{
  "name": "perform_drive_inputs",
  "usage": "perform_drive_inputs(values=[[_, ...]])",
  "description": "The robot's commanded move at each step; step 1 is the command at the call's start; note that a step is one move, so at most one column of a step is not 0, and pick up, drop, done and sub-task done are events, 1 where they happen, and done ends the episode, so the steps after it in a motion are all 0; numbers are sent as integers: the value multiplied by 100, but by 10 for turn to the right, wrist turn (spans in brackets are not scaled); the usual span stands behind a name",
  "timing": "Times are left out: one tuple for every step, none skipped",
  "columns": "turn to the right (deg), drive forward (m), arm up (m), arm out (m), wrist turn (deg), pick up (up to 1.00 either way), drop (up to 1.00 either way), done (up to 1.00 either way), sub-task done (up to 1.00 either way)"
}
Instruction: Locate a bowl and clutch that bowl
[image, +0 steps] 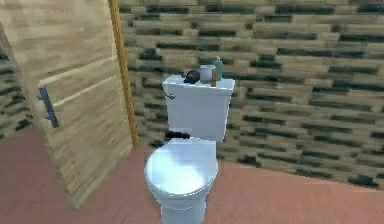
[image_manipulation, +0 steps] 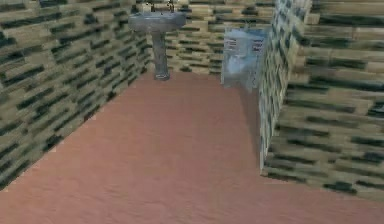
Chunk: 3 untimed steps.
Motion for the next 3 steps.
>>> perform_drive_inputs(values=[[-450, 0, 0, 0, 0, 0, 0, 0, 0], [-240, 0, 0, 0, 0, 0, 0, 0, 0], [0, 55, 0, 0, 0, 0, 0, 0, 0]])
